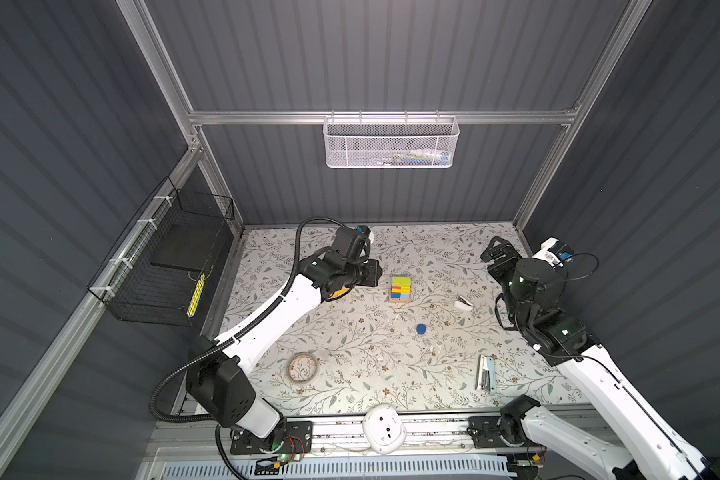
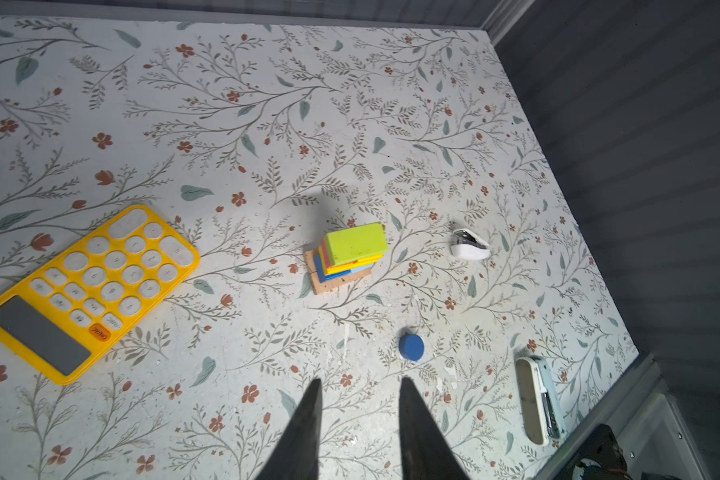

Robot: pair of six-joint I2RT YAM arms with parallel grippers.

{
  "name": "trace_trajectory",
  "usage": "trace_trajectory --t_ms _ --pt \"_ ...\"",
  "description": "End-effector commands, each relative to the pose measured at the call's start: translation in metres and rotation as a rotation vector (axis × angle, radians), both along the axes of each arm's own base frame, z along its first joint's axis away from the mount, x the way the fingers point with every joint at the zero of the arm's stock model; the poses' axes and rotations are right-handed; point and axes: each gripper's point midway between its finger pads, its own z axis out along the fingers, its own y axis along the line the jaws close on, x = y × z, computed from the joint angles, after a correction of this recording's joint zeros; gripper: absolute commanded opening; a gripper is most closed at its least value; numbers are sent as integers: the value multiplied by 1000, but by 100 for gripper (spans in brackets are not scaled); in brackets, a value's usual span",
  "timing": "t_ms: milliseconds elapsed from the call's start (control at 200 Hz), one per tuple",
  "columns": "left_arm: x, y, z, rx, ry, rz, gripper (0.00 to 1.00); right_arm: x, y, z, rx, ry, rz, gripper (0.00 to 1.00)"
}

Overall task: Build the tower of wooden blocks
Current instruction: 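Move the open left gripper over the blue cylinder and descend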

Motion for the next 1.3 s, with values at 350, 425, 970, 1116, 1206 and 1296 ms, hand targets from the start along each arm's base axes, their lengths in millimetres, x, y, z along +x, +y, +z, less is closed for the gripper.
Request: trace_trajectory --t_ms 350,425,970,1116,1206,1296 --pt "-81 -64 -50 235 61 -256 32 15 12 -64 321 100 326 99" --pt "-87 -72 -63 268 80 -276 32 18 11 -69 371 97 351 99" --pt "-89 -112 -132 375 189 -299 32 18 -5 -80 410 104 347 99" --pt "-85 -118 -143 395 202 -290 36 14 -6 -76 398 91 350 99" --pt "-83 -121 -150 413 203 -287 39 12 -1 -74 400 87 383 99" --pt "-81 -124 -156 432 205 -287 42 11 -1 -71 397 82 386 99"
